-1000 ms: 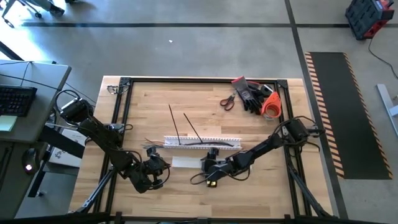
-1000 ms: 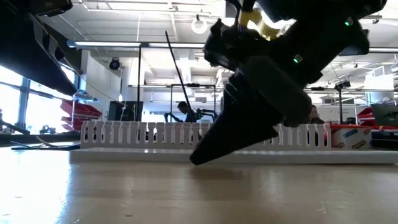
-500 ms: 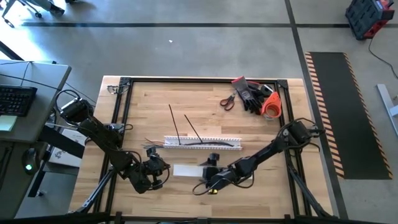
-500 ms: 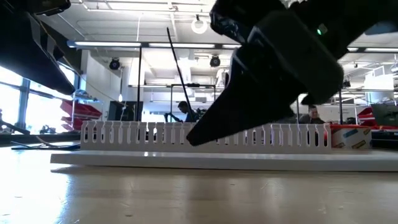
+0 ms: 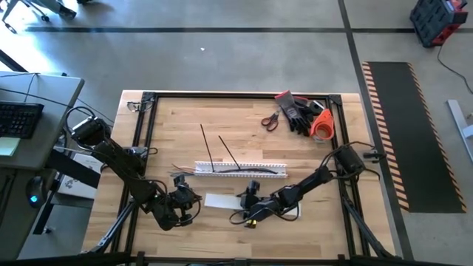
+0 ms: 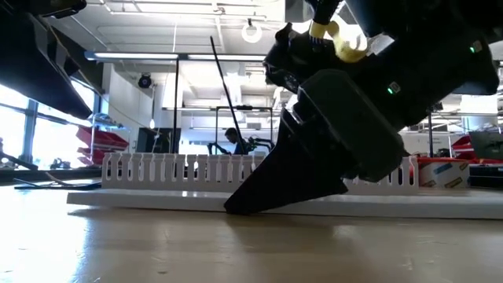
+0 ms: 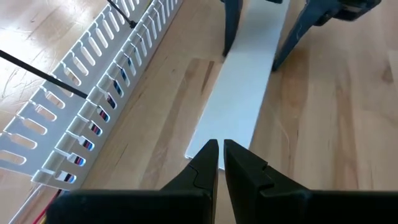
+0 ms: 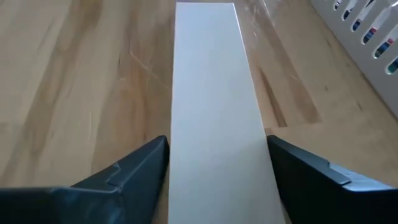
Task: Ziptie cables
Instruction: Close the white cable duct
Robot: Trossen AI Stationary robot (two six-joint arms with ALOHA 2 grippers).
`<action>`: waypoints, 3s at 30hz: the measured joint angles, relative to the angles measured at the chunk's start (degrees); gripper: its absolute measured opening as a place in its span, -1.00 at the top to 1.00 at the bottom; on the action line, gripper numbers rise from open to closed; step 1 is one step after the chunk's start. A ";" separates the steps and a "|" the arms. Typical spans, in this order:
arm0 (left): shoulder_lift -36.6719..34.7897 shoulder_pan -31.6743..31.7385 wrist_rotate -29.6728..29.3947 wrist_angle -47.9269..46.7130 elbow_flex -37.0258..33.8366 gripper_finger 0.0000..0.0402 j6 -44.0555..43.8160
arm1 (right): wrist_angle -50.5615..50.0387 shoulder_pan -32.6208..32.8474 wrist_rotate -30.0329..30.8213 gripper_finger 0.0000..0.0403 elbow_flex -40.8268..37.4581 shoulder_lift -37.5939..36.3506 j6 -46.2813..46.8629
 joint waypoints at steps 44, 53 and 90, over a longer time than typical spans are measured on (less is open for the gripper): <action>-34.54 40.64 30.15 -0.38 -7.94 1.00 40.11 | -16.13 -26.00 -22.70 -0.07 8.89 -14.98 -17.37; -36.07 47.07 34.08 6.98 -16.46 1.00 43.10 | -12.18 -27.75 -29.13 -0.07 10.99 -11.11 -17.72; -36.22 47.34 47.12 34.46 -32.79 1.00 47.52 | -22.71 -24.52 -20.87 -0.07 18.10 -7.64 -21.56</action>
